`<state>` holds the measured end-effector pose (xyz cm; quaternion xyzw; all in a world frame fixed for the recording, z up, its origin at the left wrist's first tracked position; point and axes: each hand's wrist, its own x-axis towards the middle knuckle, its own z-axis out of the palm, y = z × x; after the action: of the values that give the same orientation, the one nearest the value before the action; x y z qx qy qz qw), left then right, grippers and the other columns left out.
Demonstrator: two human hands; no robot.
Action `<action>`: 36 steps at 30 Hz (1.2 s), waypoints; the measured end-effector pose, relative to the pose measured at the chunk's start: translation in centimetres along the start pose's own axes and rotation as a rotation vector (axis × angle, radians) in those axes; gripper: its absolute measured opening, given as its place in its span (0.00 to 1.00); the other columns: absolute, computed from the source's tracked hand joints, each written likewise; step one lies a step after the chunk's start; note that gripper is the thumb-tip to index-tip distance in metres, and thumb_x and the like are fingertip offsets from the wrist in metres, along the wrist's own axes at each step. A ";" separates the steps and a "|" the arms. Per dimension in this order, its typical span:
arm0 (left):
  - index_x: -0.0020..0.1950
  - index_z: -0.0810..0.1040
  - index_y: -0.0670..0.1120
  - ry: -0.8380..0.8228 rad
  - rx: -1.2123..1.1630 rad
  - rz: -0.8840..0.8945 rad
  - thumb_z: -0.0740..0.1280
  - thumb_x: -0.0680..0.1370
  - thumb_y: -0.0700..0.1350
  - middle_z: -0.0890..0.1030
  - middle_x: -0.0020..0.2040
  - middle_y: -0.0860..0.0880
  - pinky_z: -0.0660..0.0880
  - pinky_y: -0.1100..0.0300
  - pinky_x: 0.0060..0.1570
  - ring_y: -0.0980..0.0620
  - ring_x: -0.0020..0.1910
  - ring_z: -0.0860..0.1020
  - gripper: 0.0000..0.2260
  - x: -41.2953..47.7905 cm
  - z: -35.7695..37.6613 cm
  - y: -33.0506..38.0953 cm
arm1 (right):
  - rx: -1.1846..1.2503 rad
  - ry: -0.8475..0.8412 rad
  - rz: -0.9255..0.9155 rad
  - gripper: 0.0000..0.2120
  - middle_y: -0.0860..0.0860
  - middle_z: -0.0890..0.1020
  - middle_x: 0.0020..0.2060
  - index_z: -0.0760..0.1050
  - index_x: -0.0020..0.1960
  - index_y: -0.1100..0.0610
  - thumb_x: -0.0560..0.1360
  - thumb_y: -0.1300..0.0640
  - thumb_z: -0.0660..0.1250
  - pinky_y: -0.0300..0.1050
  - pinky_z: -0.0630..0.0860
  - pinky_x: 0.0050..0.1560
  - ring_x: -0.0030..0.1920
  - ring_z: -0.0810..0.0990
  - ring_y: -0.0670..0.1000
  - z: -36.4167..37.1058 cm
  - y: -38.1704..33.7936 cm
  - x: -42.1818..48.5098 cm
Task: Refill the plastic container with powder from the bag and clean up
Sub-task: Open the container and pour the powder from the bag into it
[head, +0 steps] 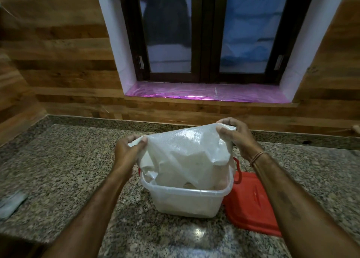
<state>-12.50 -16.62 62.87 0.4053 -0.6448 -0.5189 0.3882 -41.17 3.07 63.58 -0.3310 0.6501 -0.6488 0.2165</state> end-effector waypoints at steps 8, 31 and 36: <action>0.50 0.86 0.55 -0.195 0.698 0.451 0.74 0.72 0.66 0.85 0.47 0.61 0.78 0.56 0.50 0.57 0.46 0.82 0.16 -0.4 4.5 4.0 | -0.091 0.024 -0.080 0.04 0.50 0.84 0.37 0.83 0.42 0.58 0.75 0.61 0.75 0.43 0.78 0.41 0.39 0.81 0.47 1.1 -1.5 0.3; 0.44 0.82 0.43 -0.311 0.187 0.383 0.69 0.81 0.46 0.84 0.41 0.44 0.77 0.53 0.44 0.51 0.39 0.81 0.09 1.7 5.2 3.6 | 0.323 -0.167 0.053 0.07 0.53 0.86 0.46 0.79 0.58 0.63 0.80 0.65 0.69 0.41 0.83 0.46 0.44 0.86 0.48 0.7 -1.2 -2.1; 0.54 0.84 0.50 -0.295 0.344 0.534 0.73 0.77 0.51 0.85 0.52 0.54 0.78 0.57 0.52 0.56 0.52 0.81 0.09 1.0 8.6 6.9 | 0.302 -0.044 0.026 0.16 0.61 0.85 0.48 0.78 0.57 0.70 0.75 0.60 0.75 0.54 0.78 0.55 0.48 0.82 0.57 2.0 -1.7 -1.8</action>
<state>-21.58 -13.57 68.32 0.2026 -0.8553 -0.3357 0.3386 -38.22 3.06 64.88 -0.3006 0.5445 -0.7289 0.2862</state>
